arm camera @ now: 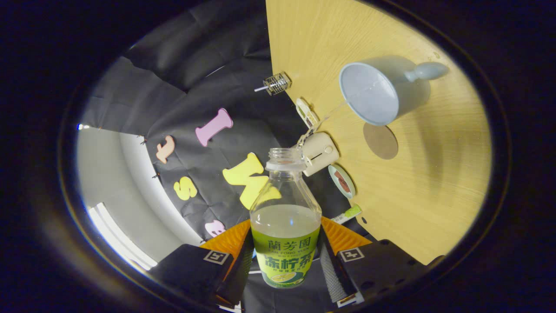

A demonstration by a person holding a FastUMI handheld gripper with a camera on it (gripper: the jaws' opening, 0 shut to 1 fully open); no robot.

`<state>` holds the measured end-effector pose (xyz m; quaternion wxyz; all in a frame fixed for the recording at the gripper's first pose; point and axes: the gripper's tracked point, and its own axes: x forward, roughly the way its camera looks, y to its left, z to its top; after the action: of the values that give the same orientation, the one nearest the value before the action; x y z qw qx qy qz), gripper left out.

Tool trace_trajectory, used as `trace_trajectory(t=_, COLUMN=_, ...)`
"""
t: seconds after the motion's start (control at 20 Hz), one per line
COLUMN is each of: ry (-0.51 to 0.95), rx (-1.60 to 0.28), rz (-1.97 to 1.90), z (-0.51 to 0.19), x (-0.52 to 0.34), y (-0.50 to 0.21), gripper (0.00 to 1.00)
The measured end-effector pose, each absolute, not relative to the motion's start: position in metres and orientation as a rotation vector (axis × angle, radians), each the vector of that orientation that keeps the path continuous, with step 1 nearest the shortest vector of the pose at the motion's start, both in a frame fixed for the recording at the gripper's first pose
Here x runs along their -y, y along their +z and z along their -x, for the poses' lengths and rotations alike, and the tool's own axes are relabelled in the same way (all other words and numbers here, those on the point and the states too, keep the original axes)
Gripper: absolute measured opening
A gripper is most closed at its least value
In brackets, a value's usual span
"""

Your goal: Take the bottle from table, then pour the juice into the cup, finally place the bottle on the coaster

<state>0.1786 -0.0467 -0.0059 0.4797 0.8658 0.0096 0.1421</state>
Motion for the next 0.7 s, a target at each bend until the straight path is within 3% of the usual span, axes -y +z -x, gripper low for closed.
trace_trajectory(t=0.7, ry=0.459, rx=0.041, rz=-2.297, z=-0.182, x=0.056, y=0.039, gripper=0.77)
